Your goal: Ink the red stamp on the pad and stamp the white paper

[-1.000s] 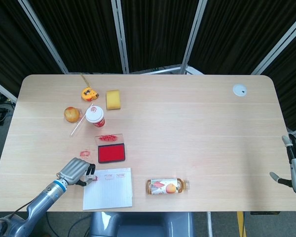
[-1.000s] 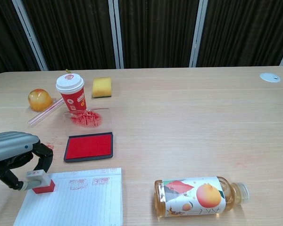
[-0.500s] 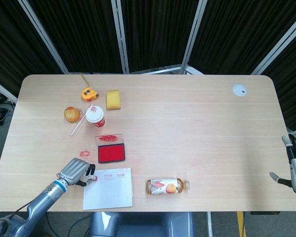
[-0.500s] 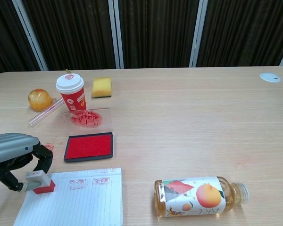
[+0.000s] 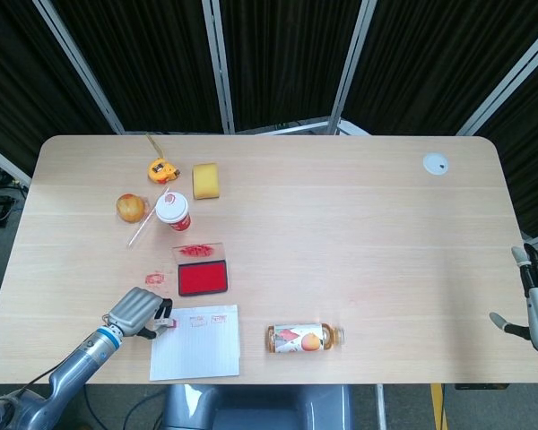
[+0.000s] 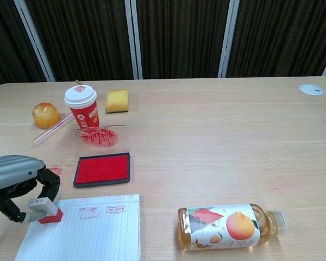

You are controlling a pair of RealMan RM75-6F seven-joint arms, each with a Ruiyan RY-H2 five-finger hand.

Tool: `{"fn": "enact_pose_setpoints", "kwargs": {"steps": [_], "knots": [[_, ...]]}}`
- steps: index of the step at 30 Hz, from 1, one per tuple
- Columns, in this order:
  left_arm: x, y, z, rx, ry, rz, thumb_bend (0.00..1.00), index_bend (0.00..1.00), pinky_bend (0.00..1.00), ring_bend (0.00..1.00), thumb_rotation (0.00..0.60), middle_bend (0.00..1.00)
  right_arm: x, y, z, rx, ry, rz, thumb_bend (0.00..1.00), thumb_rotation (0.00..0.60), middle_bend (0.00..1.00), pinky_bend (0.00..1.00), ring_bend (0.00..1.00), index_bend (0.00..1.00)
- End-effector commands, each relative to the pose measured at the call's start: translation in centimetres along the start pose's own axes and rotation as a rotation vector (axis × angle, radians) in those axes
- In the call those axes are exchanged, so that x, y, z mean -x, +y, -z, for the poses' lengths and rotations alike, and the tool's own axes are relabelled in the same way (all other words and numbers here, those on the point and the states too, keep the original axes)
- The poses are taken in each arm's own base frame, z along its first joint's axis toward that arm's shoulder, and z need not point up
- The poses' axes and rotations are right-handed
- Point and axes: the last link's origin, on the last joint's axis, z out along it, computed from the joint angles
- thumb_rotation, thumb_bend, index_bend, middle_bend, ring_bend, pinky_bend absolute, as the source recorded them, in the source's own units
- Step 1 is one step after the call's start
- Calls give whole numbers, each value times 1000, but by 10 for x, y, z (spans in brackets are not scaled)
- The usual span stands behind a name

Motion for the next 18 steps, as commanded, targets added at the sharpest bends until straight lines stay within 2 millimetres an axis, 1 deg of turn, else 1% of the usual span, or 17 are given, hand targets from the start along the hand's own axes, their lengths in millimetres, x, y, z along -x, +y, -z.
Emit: {"fn": "enact_pose_setpoints", "kwargs": {"steps": [1,6,9,11,12,15,18], "knots": [[-2,0,1,1,6,8,418,592,804,821,600,583,0,0,0,-1,1,0,0,600,0,0,0,0],[-16,1,7,12,44,48,417,593,803,821,600,583,0,0,0,-2,2,0,0,600,0,0,0,0],[-31,1,15,20,83,88,417,591,804,821,600,583,-1,-1,1,-5,3,0,0,600,0,0,0,0],[-48,0,23,26,128,131,416,591,804,821,600,582,-1,-2,2,-9,4,0,0,600,0,0,0,0],[-50,0,25,28,132,136,417,591,804,821,600,582,-1,-2,2,-9,4,0,0,600,0,0,0,0],[-64,-8,32,14,174,155,418,590,804,820,600,582,-1,-3,2,-12,4,-2,0,600,0,0,0,0],[-70,-19,34,-23,199,163,417,586,804,821,600,580,-1,-3,3,-13,4,-3,0,600,0,0,0,0]]}}
